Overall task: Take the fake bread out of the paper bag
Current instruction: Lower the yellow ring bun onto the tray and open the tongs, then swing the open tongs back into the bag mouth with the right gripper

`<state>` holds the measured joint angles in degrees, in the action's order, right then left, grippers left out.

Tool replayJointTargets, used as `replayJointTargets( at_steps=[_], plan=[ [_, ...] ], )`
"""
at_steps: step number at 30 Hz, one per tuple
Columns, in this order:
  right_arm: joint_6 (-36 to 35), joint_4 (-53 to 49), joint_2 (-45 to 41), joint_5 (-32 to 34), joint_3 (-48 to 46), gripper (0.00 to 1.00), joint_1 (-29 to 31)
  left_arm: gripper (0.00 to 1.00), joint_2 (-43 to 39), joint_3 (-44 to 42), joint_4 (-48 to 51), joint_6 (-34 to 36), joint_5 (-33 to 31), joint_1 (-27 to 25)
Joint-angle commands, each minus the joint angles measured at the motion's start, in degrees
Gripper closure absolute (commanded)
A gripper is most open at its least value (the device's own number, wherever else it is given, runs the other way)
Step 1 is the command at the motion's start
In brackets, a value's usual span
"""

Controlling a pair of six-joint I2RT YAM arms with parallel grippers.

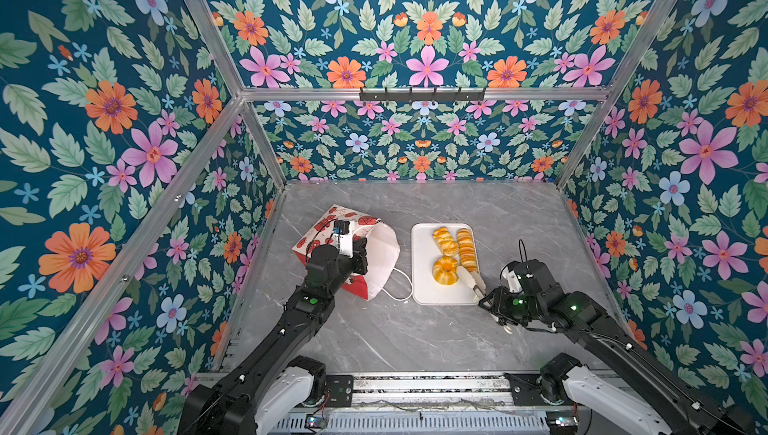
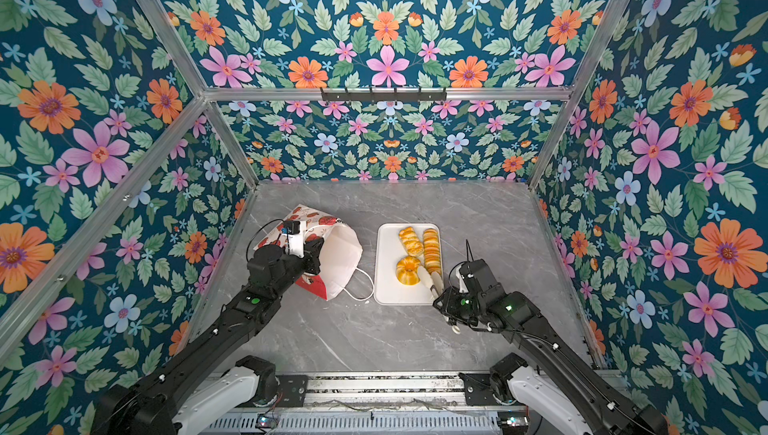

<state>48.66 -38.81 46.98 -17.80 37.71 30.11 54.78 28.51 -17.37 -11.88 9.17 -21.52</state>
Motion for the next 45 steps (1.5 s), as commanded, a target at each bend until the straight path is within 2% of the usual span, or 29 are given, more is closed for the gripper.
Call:
replayJointTargets(
  at_steps=[1,10,14,18,23,26,35,40,45],
  plan=[
    [-2.0,0.8,0.3,-0.6,1.1,0.63,0.1,1.0,-0.2,0.1,-2.0,-0.2,0.1,0.0],
    [-6.0,6.7,7.0,-4.9,6.1,0.65,1.4,1.0,-0.6,0.3,-1.7,-0.1,-0.1,-0.1],
    [-11.8,9.8,15.1,-3.9,11.9,0.66,8.4,1.0,-0.6,1.2,-0.6,-0.1,-0.2,0.0],
    [-16.0,19.1,22.7,-7.9,15.4,0.66,13.3,1.0,-0.9,2.2,0.8,0.1,-0.1,0.0],
    [-24.9,17.1,33.5,-3.2,24.0,0.67,17.3,1.0,-2.3,4.7,5.1,-0.1,-1.1,0.0],
    [-27.1,18.6,37.8,-2.3,26.8,0.67,17.7,1.0,-2.2,7.9,11.3,1.0,-2.0,0.0],
    [-30.0,21.7,46.7,-3.0,33.8,0.64,17.8,1.0,-2.1,9.0,14.2,0.5,-1.4,0.0],
    [-28.5,22.6,53.3,-2.4,37.6,0.63,17.7,1.0,-1.8,8.8,14.5,0.5,-1.6,0.0],
    [-26.5,23.8,57.6,-1.6,41.2,0.57,17.5,1.0,-2.5,8.6,14.6,0.5,-1.0,-0.1]
  ],
)
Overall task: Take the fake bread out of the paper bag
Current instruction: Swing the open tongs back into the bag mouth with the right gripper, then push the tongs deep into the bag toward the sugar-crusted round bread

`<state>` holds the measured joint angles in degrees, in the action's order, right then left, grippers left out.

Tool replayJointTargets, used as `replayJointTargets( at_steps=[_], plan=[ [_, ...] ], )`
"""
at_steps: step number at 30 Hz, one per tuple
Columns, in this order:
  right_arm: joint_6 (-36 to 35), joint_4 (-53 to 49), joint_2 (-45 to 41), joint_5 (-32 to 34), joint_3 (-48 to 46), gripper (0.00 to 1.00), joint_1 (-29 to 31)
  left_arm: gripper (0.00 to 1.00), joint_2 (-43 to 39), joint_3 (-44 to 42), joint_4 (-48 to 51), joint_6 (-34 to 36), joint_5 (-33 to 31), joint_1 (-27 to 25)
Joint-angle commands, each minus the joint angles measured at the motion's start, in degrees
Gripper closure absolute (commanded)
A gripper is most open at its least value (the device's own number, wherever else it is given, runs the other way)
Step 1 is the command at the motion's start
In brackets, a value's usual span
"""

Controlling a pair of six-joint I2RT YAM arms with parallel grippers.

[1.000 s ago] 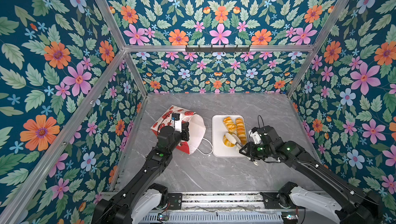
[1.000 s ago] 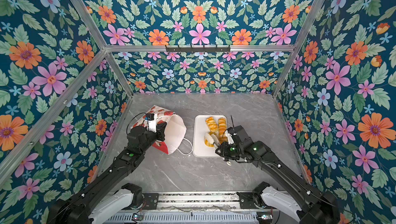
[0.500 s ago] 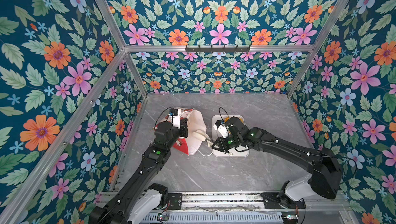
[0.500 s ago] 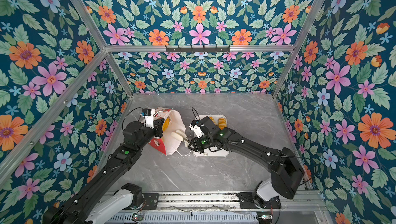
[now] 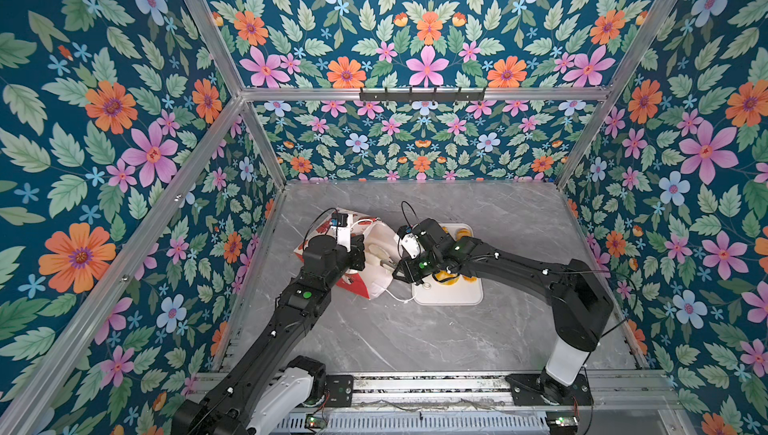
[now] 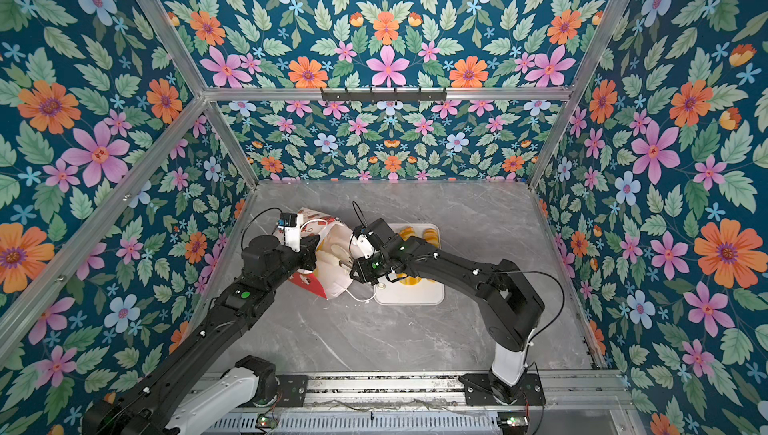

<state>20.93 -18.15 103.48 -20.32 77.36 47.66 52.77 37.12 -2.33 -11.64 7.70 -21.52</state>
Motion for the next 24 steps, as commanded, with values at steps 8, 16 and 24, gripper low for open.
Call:
replayJointTargets(
  at_steps=[8,16,24],
  plan=[
    [4.1,4.1,3.2,2.2,4.3,0.52,-0.7,1.0,-1.8,-0.7,-0.2,0.3,1.6,0.0],
    [8.1,6.1,4.0,-2.2,3.1,0.48,-2.3,1.0,-2.1,-1.2,-0.8,0.6,3.3,0.0],
    [13.5,13.4,5.9,-9.6,1.1,0.5,-3.7,1.0,-1.8,-1.6,-1.7,0.3,4.8,0.0]
  ],
)
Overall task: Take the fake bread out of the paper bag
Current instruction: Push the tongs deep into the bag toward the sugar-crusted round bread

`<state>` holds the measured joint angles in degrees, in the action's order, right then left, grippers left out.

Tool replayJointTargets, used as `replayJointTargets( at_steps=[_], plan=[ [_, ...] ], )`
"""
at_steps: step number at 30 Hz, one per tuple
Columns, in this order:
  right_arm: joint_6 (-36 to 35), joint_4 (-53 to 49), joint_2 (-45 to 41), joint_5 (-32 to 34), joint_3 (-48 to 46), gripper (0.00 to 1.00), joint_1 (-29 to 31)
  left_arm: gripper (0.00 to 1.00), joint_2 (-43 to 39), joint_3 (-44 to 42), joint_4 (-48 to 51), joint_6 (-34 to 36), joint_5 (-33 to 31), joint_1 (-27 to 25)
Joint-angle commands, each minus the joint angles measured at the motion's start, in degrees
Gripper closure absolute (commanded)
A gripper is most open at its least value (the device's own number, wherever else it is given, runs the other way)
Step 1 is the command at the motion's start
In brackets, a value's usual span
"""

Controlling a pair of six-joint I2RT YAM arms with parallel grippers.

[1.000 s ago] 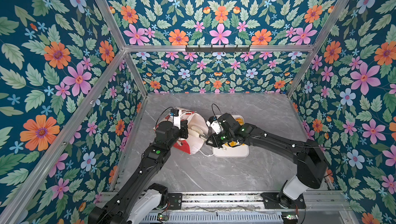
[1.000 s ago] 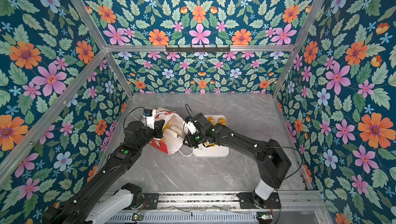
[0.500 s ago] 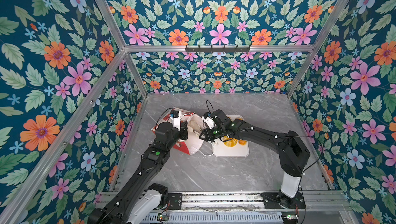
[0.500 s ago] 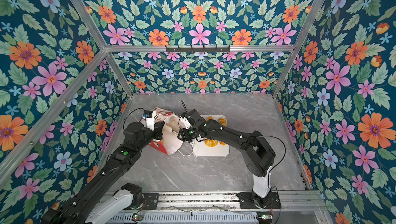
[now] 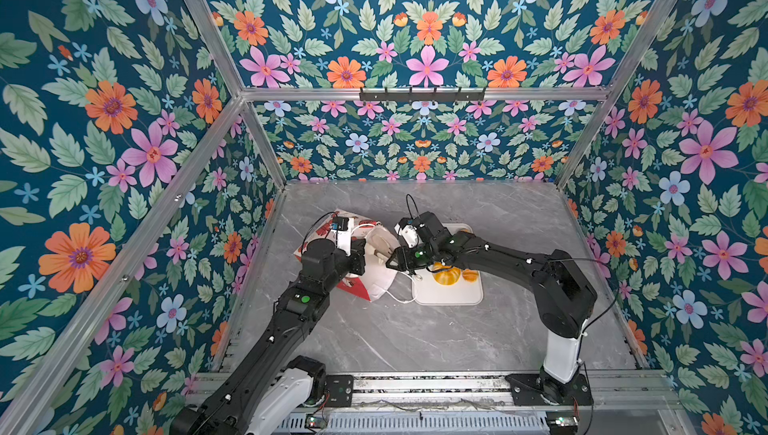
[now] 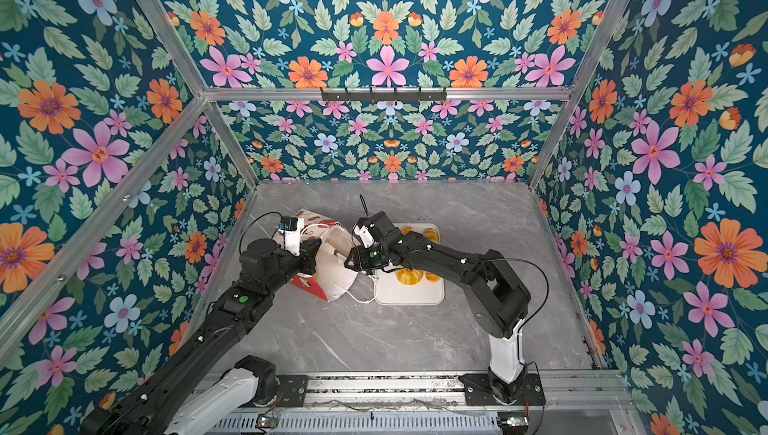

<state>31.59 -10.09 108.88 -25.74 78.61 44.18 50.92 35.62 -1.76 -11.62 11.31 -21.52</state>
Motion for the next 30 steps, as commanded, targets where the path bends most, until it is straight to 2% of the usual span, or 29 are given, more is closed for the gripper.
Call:
replayJointTargets(
  at_steps=[1,6,15,23,30],
  plan=[
    [3.3,5.9,0.7,-5.0,0.0,0.51,-0.2,1.0,0.0,0.0,-2.2,0.3,1.1,0.0],
    [6.0,9.5,1.4,-8.2,-0.5,0.52,-0.2,1.0,-1.1,-0.7,-2.2,0.2,0.9,-0.1],
    [8.2,12.2,5.1,-9.4,1.1,0.54,-0.3,1.0,-1.3,-0.8,-2.1,0.0,1.5,-0.2],
    [8.4,12.4,5.8,-8.4,0.8,0.49,-0.5,1.0,-1.2,-1.1,-2.3,-0.1,1.9,-0.1],
    [9.6,16.4,7.8,-10.3,0.5,0.49,-1.2,1.0,-1.5,-1.1,-2.4,-0.2,2.2,-0.1]
  ],
)
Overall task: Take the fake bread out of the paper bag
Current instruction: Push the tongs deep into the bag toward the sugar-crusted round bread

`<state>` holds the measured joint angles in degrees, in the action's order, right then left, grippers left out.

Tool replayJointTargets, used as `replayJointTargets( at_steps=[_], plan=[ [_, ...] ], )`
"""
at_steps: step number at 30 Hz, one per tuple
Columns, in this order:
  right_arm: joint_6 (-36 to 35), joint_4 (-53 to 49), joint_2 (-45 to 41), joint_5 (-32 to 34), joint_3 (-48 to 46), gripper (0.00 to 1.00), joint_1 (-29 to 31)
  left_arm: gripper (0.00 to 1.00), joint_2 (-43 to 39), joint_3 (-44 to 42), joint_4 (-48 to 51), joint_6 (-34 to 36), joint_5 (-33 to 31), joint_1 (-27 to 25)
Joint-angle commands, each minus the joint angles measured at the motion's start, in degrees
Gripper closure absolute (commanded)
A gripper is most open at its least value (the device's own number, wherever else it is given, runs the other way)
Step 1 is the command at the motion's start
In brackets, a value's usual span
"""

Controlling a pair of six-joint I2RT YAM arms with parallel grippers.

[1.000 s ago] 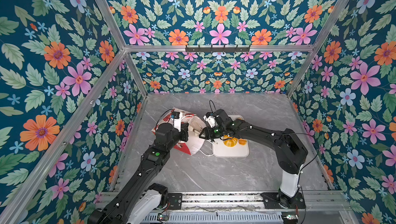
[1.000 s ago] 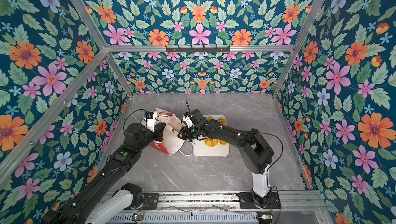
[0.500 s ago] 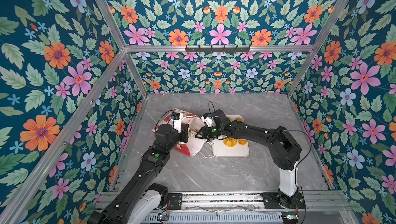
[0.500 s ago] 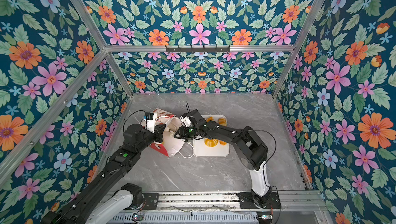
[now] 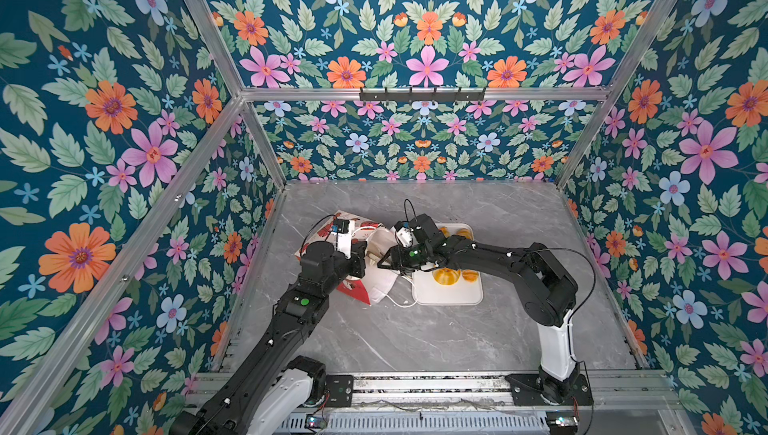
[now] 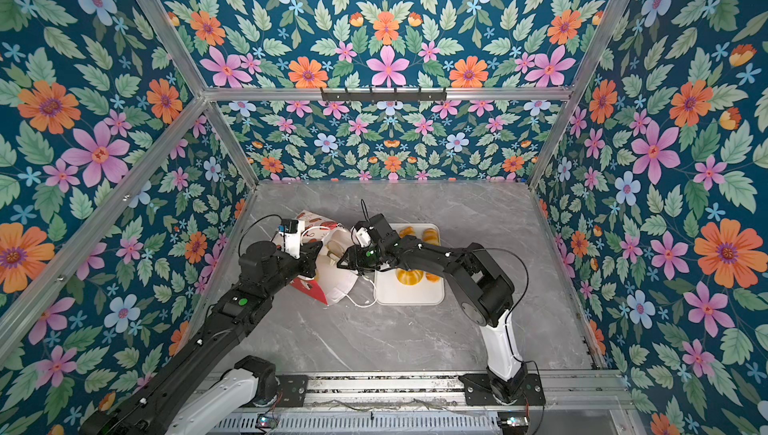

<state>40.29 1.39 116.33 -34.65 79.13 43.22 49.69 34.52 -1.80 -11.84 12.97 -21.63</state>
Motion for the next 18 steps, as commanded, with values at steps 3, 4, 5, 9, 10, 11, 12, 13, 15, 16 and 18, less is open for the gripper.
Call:
replayJointTargets(
  at_steps=[3,4,5,9,10,11,12,13,15,16,18],
  plan=[
    [1.5,9.1,1.4,-2.6,-0.6,0.49,-0.3,1.0,-0.2,-0.1,-2.4,-0.1,0.6,0.0],
    [1.9,10.5,1.8,-3.2,-0.9,0.49,-0.2,1.0,-0.1,-0.1,-2.4,-0.1,0.6,-0.1],
    [2.4,11.7,2.2,-3.6,-0.9,0.49,-0.3,1.0,-0.1,-0.2,-2.5,-0.1,0.7,-0.1],
    [3.6,14.8,3.6,-4.9,-0.7,0.49,-0.3,1.0,-0.2,-0.1,-2.6,-0.1,0.8,-0.1],
    [3.7,15.2,3.9,-5.1,-0.5,0.49,-0.2,1.0,-0.2,-0.1,-2.6,-0.1,0.8,-0.2],
    [3.8,15.8,4.2,-5.4,-0.3,0.49,-0.3,1.0,-0.1,-0.1,-2.7,-0.1,0.9,-0.1],
    [4.0,16.6,4.6,-5.9,-0.1,0.49,-0.3,1.0,-0.1,-0.1,-2.7,-0.1,0.9,-0.1],
    [4.1,17.0,5.0,-6.1,0.2,0.49,-0.4,1.0,-0.1,0.0,-2.8,-0.1,1.0,-0.1],
    [4.3,17.2,5.8,-6.5,1.0,0.49,-0.3,1.0,0.0,0.0,-2.8,-0.1,1.0,-0.1],
    [4.4,17.2,6.3,-6.6,1.5,0.48,-0.3,1.0,0.0,0.0,-2.8,-0.1,1.0,-0.2],
    [4.5,17.2,7.1,-7.0,2.5,0.49,-0.3,1.0,0.0,0.1,-2.8,-0.1,1.0,-0.2]
  ],
)
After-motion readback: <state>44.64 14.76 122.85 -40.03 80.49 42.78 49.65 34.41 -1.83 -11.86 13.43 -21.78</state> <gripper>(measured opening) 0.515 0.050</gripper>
